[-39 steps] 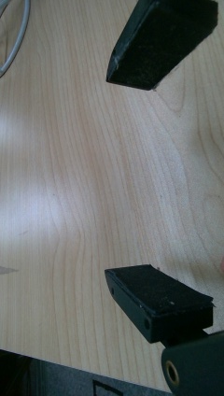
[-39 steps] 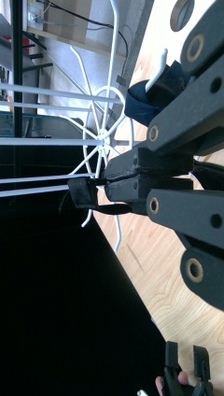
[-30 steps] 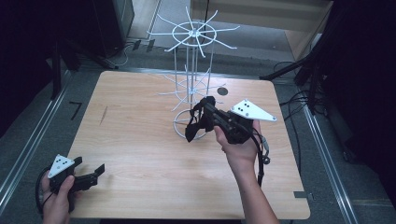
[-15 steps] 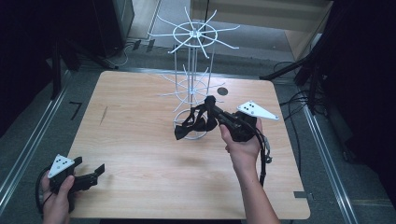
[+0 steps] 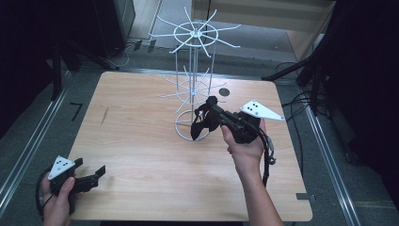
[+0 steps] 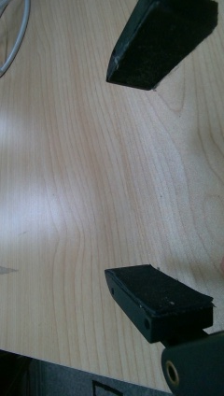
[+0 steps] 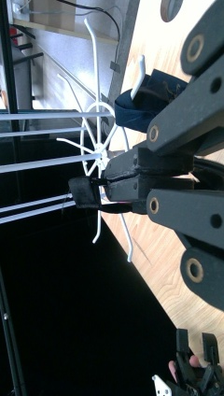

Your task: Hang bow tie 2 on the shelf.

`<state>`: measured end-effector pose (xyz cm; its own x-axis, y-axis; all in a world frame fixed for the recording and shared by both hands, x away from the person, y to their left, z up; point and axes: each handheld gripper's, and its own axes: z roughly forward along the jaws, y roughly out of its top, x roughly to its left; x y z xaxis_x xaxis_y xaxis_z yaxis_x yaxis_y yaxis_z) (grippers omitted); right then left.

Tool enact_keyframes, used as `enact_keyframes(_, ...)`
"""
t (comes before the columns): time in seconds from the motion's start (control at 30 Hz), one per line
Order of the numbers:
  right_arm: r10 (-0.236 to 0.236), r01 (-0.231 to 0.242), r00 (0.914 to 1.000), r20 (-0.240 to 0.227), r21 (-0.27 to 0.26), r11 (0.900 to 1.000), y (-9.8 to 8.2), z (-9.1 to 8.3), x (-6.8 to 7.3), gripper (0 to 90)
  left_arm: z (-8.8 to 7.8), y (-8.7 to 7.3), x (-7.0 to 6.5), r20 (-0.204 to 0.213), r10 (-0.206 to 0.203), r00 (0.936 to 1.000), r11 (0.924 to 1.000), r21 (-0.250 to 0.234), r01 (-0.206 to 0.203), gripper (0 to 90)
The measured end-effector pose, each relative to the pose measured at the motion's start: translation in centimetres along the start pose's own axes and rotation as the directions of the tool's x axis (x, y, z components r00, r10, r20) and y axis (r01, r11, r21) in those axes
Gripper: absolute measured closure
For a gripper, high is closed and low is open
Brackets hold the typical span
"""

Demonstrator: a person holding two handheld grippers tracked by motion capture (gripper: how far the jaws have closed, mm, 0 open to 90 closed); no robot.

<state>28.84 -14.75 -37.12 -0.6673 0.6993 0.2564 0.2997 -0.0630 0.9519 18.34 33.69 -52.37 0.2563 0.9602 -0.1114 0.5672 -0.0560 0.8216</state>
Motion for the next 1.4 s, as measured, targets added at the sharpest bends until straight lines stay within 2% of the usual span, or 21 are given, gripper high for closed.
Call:
enact_keyframes(0.13, 0.010, -0.010, 0.9999, 0.006, -0.004, 1.000, -0.1, -0.1, -0.5, 90.0, 0.0, 0.0, 0.0, 0.000, 0.000, 1.0000, 1.0000, 0.000, 0.000, 7.4)
enact_keyframes(0.27, 0.034, -0.034, 0.9993, -0.013, -0.011, 0.999, -0.3, -0.6, -0.8, 90.0, 0.0, 0.0, 0.0, 0.001, 0.000, 1.0000, 1.0000, 0.003, 0.000, 7.3)
enact_keyframes(0.47, 0.014, -0.015, 0.9997, -0.020, -0.040, 0.999, 0.4, -1.8, -0.3, 90.0, 0.0, 0.0, 0.0, 0.000, 0.001, 1.0000, 1.0000, 0.002, -0.001, 7.3)
enact_keyframes(0.63, -0.011, 0.012, 0.9996, 0.025, -0.057, 0.998, 0.7, -3.8, -0.5, 90.0, 0.0, 0.0, 0.0, -0.001, 0.004, 1.0000, 1.0000, 0.006, -0.004, 7.3)
enact_keyframes(0.87, -0.015, 0.016, 0.9989, 0.043, -0.038, 0.999, 0.2, -3.9, -1.0, 90.0, 0.0, 0.0, 0.0, -0.002, 0.003, 1.0000, 1.0000, 0.003, -0.003, 7.3)
enact_keyframes(1.03, -0.030, 0.031, 0.9995, 0.013, -0.049, 0.998, 0.4, -3.7, -0.1, 90.0, 0.0, 0.0, 0.0, 0.000, -0.001, 1.0000, 1.0000, 0.003, 0.001, 7.3)
enact_keyframes(1.2, -0.025, 0.024, 0.9996, -0.016, -0.057, 0.998, 0.6, -3.6, 0.3, 90.0, 0.0, 0.0, 0.0, 0.000, -0.002, 1.0000, 1.0000, 0.000, 0.002, 7.4)
enact_keyframes(1.4, -0.032, 0.030, 0.9985, -0.044, -0.044, 0.999, 0.9, -3.0, 0.8, 90.0, 0.0, 0.0, 0.0, -0.001, 0.002, 1.0000, 1.0000, 0.001, -0.002, 7.3)
